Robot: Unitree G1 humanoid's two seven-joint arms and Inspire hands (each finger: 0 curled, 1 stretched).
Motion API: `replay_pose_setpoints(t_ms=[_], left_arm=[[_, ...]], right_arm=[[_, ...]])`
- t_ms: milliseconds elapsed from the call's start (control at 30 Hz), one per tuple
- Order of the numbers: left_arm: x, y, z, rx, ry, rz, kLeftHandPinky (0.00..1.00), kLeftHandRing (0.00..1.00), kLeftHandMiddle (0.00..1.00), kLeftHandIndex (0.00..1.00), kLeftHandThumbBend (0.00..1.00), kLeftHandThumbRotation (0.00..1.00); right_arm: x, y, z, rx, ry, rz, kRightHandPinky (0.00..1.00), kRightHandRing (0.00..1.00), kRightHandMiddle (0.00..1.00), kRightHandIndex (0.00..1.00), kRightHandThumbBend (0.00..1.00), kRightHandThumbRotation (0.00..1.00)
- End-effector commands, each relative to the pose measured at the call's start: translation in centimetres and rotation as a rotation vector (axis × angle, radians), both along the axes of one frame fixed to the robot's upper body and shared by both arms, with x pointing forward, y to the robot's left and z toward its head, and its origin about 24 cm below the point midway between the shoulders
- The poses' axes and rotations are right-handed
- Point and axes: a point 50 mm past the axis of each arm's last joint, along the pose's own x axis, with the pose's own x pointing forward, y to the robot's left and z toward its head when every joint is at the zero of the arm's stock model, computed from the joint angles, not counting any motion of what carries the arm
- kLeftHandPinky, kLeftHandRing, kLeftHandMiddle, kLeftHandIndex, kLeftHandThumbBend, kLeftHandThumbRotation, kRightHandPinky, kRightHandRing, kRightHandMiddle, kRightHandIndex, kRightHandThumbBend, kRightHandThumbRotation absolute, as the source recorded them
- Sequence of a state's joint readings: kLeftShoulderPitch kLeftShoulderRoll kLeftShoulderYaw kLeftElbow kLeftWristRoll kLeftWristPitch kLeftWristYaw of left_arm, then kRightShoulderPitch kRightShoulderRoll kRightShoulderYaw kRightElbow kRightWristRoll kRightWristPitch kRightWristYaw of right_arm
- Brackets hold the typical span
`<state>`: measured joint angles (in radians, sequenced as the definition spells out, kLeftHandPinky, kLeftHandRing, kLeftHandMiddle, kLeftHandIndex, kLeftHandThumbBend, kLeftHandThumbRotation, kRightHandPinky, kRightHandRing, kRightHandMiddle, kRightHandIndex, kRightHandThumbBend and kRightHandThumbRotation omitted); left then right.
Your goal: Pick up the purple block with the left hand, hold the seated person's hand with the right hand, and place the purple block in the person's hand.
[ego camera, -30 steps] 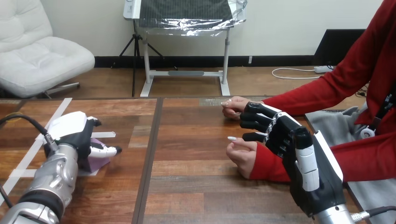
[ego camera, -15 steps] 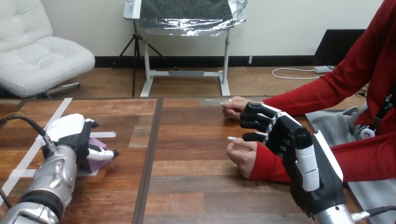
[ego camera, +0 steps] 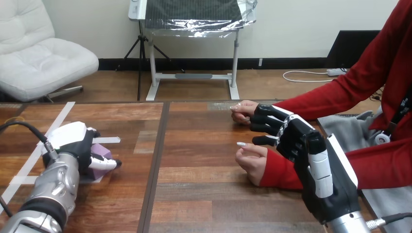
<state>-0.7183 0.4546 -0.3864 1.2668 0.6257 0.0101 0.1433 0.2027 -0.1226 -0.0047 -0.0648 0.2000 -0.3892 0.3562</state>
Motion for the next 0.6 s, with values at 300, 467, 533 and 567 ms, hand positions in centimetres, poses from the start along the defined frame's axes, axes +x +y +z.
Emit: replay_pose_setpoints(t_ms=[300, 467, 533, 567], left_arm=[[1.81, -0.73, 2.3, -0.018, -0.054, 0.001, 0.77, 0.82, 0.83, 0.8, 0.75, 0.33], [1.86, -0.73, 2.36, -0.018, -0.051, 0.0, 0.74, 0.8, 0.82, 0.79, 0.75, 0.3], [1.86, -0.73, 2.37, -0.018, -0.05, -0.001, 0.72, 0.79, 0.81, 0.79, 0.75, 0.29], [1.88, -0.74, 2.39, -0.019, -0.049, -0.001, 0.71, 0.79, 0.81, 0.79, 0.75, 0.28]], right_arm=[[0.86, 0.11, 2.14, 0.0, -0.097, 0.018, 0.71, 0.78, 0.78, 0.78, 0.84, 1.0], [0.85, 0.1, 2.16, -0.002, -0.098, 0.018, 0.71, 0.78, 0.78, 0.78, 0.84, 1.0], [0.86, 0.09, 2.16, -0.002, -0.098, 0.019, 0.71, 0.78, 0.78, 0.78, 0.85, 1.0], [0.87, 0.09, 2.16, -0.002, -0.098, 0.019, 0.71, 0.78, 0.78, 0.78, 0.85, 1.0]])
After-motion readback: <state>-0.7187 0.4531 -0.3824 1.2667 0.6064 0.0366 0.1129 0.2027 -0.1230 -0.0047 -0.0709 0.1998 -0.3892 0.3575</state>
